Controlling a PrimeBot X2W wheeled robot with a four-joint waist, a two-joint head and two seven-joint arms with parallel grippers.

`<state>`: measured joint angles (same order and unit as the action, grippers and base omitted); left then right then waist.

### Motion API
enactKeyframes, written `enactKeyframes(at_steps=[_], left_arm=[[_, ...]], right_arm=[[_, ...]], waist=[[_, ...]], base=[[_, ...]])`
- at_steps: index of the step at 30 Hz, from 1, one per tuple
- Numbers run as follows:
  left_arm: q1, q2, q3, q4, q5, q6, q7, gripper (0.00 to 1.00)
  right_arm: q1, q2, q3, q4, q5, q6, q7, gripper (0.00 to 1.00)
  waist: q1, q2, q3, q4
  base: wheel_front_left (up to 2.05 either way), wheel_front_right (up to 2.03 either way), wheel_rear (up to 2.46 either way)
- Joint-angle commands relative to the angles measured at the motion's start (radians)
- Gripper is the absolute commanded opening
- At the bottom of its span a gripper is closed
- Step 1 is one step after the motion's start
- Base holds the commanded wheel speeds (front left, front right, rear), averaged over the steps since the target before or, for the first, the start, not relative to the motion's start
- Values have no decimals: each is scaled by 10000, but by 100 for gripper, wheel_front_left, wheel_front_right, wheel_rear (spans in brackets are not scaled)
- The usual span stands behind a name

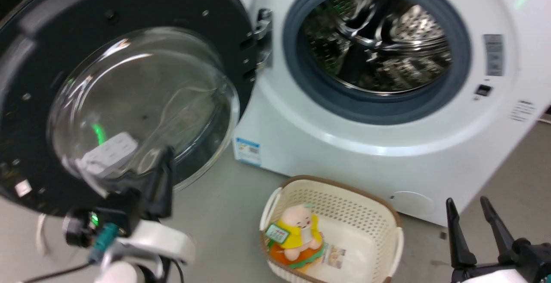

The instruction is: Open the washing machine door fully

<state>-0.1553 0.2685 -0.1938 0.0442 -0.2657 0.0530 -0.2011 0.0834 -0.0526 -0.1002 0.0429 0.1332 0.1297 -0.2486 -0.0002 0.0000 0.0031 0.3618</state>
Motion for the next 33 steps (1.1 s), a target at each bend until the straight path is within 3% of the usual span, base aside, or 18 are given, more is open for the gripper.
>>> enactKeyframes(at_steps=[1, 9, 15, 16, 18, 33], left_arm=[[276, -75, -130, -33, 20, 13, 70, 0], [1308, -559, -624, 531, -101, 109, -113, 0], [1718, -728, -853, 1058, 60, 220, -372, 0], [1781, -758, -879, 1131, 89, 250, -406, 9], [1911, -826, -901, 1215, 153, 346, -471, 100], [2133, -1166, -854, 1152, 442, 642, -602, 100]], right_arm=[[-32, 20, 5, -136, 44, 10, -58, 100], [224, 22, 142, -624, 133, 10, -120, 100], [614, 23, 176, -492, 215, 10, -126, 100], [693, 23, 180, -465, 240, 10, -126, 100], [813, 23, 223, -387, 274, 10, -127, 100], [935, 24, 315, -25, 415, 10, -130, 100]], waist=[[2, 0, -397, -632], [2, 0, -639, -2099], [2, 0, -691, -2796], [2, 0, -702, -2873], [2, 0, -719, -3015], [2, 0, -646, -3073]], base=[[0, 0, 0], [0, 0, 0], [0, 0, 0], [0, 0, 0], [0, 0, 0], [0, 0, 0]])
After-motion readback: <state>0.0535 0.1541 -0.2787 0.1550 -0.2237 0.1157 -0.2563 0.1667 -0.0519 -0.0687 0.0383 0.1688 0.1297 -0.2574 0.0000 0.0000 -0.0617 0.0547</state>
